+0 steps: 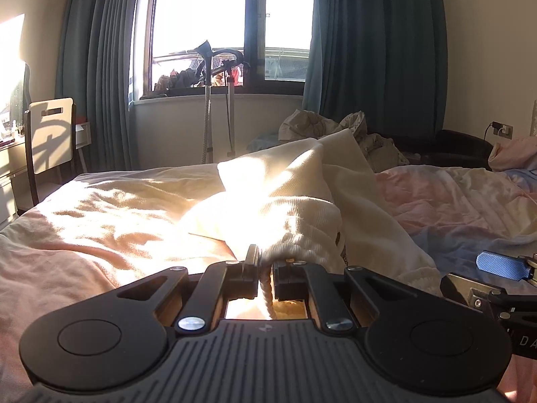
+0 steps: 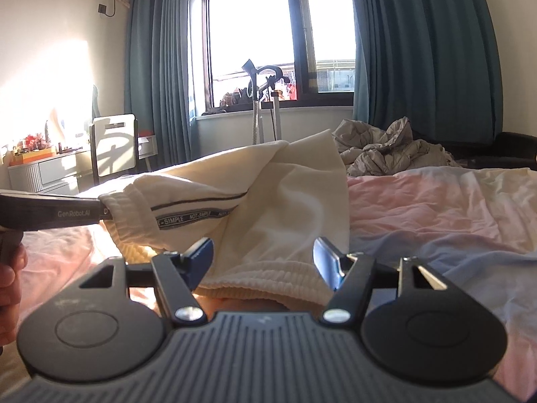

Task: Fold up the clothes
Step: 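Lift the cuff with the left tool while the right tool grasps the other cuff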

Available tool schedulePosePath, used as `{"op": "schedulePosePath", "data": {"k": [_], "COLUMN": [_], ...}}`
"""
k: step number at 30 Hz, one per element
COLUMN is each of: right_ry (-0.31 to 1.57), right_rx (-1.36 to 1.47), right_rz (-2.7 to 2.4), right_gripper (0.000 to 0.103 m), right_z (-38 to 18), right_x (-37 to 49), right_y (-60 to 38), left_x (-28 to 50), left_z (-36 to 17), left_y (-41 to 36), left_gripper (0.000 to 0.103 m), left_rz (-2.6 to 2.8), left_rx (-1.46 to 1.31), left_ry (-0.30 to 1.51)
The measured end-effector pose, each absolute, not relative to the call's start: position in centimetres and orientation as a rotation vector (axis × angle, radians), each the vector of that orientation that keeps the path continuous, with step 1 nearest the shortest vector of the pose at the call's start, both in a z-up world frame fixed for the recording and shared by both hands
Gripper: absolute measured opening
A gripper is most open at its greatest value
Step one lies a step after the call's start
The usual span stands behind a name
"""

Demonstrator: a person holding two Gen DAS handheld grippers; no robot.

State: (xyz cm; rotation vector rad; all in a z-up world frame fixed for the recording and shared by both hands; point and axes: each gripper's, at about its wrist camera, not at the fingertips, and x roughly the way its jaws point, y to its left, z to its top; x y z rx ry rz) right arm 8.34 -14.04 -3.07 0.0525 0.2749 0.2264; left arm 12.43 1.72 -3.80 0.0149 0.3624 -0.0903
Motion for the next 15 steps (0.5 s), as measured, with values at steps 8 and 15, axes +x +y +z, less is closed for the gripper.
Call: {"op": "schedulePosePath", "data": {"k": [8, 15], "right_ry": [0.461, 0.577], "right_rx": [0.004, 0.009], "right_rz": [0.102, 0.025], "right_gripper": [0.067, 0.064], "right_z": [-6.7, -8.1], "right_x": [12.4, 14.4], "right_y": [-14.3, -15.7], "left_x": [14.0, 14.4], "left_z": [-4.5, -4.6], "left_y": [3.9, 5.4], "left_gripper": [0.009, 0.010], "left_rz": [-0.052, -0.031], "left_rx": [-0.079, -0.162], "left_ry": [0.407, 0.442]}}
